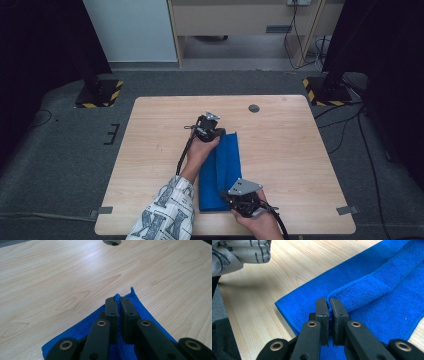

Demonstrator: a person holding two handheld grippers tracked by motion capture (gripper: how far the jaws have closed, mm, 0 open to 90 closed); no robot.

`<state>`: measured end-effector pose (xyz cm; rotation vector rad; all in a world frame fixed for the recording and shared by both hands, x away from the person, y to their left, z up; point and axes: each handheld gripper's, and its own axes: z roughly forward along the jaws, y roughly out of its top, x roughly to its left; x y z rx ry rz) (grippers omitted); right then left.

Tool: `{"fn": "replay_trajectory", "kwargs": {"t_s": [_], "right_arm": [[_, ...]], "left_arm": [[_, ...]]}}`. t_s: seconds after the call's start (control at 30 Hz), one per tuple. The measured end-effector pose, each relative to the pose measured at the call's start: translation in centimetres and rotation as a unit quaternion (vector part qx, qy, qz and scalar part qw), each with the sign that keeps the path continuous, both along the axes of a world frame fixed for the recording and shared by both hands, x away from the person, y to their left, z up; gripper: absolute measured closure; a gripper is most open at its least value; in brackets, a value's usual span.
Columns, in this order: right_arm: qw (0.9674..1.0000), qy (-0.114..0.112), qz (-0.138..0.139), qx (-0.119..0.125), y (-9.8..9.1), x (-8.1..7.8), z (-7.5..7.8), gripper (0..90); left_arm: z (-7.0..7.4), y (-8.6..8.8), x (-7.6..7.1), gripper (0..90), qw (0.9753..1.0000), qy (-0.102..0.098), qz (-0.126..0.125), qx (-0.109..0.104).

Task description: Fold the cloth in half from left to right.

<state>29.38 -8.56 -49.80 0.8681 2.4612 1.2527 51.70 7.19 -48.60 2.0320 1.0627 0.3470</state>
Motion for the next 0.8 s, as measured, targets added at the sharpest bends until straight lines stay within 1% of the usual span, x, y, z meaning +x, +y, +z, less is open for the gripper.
{"fn": "replay_trajectory", "kwargs": {"t_s": [0.17,0.3,0.53,0.67,0.8], "right_arm": [[1.0000,-0.002,0.002,0.000,-0.1,-0.1,0.0,85.8],[1.0000,-0.005,0.000,0.004,-0.3,-0.2,0.2,86.1],[1.0000,-0.001,-0.003,0.002,-0.5,-0.2,0.1,86.1],[1.0000,0.001,-0.002,0.001,-0.6,-0.2,-0.1,86.1],[1.0000,0.005,-0.004,-0.002,-0.7,-0.1,-0.3,86.1]], "left_arm": [[0.0,-0.3,-0.1,85.1,1.0000,0.001,-0.003,-0.001],[0.1,-0.5,-0.1,85.0,1.0000,-0.001,-0.005,-0.002],[-0.3,-1.1,-0.1,84.7,0.9999,0.005,-0.010,0.002],[-0.3,-1.3,-0.1,84.7,0.9999,0.004,-0.011,0.002],[-0.4,-1.3,0.1,84.8,1.0000,0.004,-0.005,0.006]]}}
